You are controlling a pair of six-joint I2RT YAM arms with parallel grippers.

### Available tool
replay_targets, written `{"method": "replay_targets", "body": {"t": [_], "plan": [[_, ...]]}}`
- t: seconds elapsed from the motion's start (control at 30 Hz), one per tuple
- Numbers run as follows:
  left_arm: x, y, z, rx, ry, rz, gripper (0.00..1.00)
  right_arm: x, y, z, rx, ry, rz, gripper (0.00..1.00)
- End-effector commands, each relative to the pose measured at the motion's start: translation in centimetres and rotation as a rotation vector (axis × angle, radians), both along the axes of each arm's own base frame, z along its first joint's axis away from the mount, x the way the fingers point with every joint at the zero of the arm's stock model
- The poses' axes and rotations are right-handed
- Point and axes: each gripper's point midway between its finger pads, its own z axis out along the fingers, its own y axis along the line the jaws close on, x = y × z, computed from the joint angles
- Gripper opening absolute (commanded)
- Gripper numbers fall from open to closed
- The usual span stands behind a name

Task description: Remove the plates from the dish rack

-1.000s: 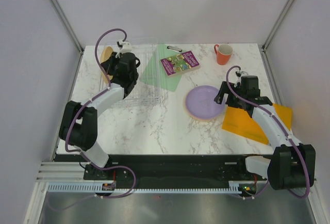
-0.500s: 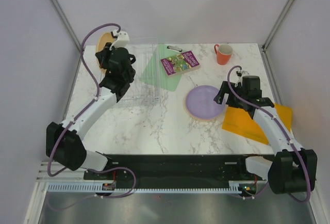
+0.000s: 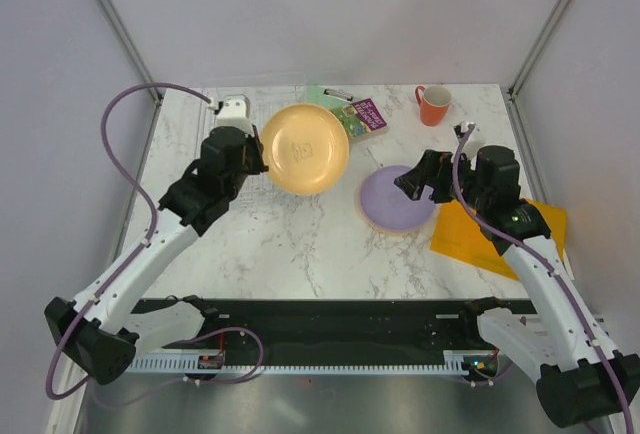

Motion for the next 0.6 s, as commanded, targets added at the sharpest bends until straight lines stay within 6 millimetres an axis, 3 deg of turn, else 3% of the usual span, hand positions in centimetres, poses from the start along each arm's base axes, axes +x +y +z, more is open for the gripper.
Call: {"method": "replay_targets", "body": {"t": [0.0,0.17,0.57], "plan": [[-1.7,-5.3,-3.0,-0.208,0.128,-0.126,0.02,-0.8,2.7,3.5,0.092,-0.069,0.06,0.98],[-2.7,-7.4,-3.2,-0.251,0.145,-0.171,0.02,-0.9,4.8,3.2,0.127,-0.065,0.099,0.98],[-4.4,-9.5,-3.5,-0.332,0.164,-0.235,0.02,-1.0,8.3,1.0,0.155,-0.02,0.156,0.98]]}}
